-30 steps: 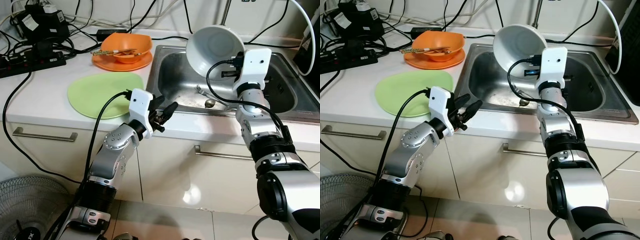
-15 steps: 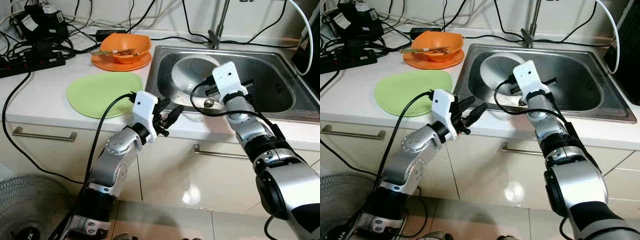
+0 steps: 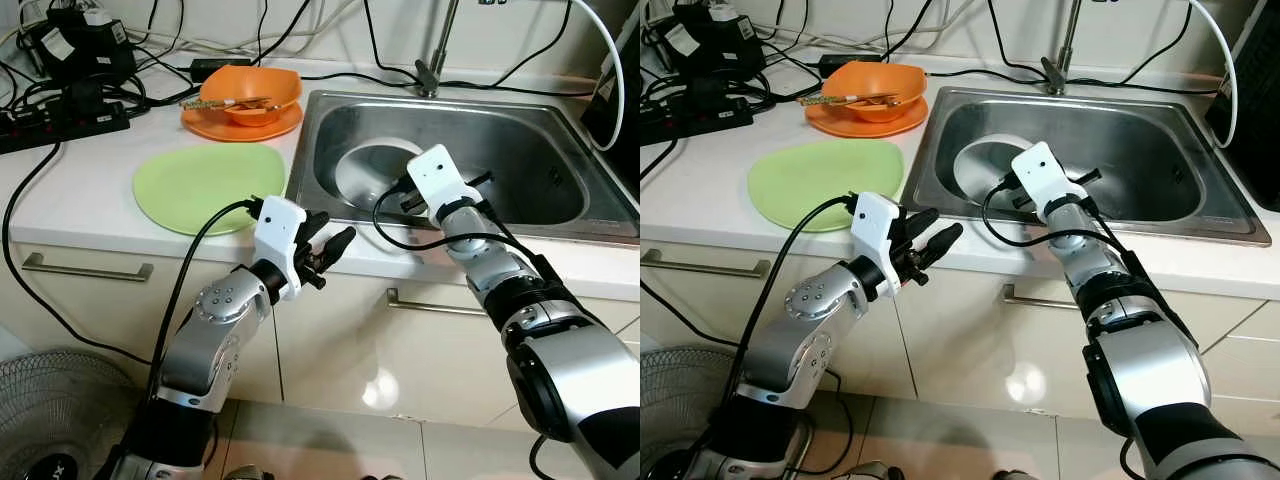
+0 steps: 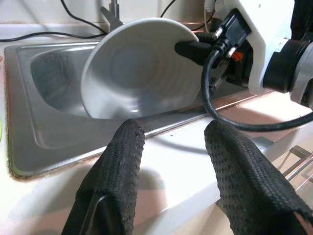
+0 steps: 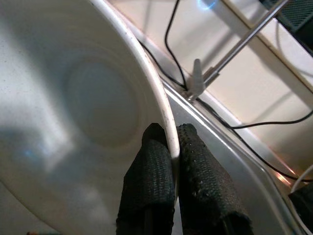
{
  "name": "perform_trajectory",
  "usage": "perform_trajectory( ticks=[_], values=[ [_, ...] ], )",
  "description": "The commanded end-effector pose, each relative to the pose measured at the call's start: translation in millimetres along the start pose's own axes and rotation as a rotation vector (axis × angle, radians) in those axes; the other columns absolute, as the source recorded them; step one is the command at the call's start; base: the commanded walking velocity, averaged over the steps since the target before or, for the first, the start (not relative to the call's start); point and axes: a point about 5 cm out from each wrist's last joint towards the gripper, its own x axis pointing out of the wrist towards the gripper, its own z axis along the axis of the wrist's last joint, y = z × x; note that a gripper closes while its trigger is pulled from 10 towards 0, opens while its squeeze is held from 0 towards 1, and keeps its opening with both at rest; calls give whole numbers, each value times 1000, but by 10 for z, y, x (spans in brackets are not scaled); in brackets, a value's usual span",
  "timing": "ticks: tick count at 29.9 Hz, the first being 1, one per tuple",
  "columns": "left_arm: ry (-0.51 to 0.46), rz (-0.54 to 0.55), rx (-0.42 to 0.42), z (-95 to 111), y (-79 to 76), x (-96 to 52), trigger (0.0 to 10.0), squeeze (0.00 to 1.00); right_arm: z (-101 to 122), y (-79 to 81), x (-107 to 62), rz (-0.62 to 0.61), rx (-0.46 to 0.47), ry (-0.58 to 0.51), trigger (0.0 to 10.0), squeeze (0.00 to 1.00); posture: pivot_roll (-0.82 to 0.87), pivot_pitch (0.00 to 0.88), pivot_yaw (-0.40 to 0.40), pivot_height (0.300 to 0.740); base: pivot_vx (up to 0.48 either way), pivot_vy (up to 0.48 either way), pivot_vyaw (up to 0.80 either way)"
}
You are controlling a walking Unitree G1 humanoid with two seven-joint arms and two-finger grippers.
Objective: Kitchen organization
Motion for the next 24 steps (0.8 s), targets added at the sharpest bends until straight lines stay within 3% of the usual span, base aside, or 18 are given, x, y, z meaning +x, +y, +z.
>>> perform_trajectory(
  ticks=[1, 22, 23, 24],
  values=[
    [-1, 3, 7, 27, -10, -22, 10000, 0, 57, -27, 29, 2, -5, -9, 10000, 0, 166, 39, -30, 740, 0, 0, 0],
    [16, 31, 2, 28, -2, -82, 10000, 0, -41, 100, -4, 87, 1, 56, 10000, 0, 185, 55, -38, 740, 0, 0, 0],
    [16, 33, 2, 29, -1, -83, 10000, 0, -39, 107, -4, 92, 5, 57, 10000, 125, 185, 56, -37, 740, 0, 0, 0],
    [16, 34, 2, 30, 0, -84, 10000, 0, -38, 112, -4, 95, 8, 57, 10000, 125, 185, 56, -37, 740, 0, 0, 0]
  ],
)
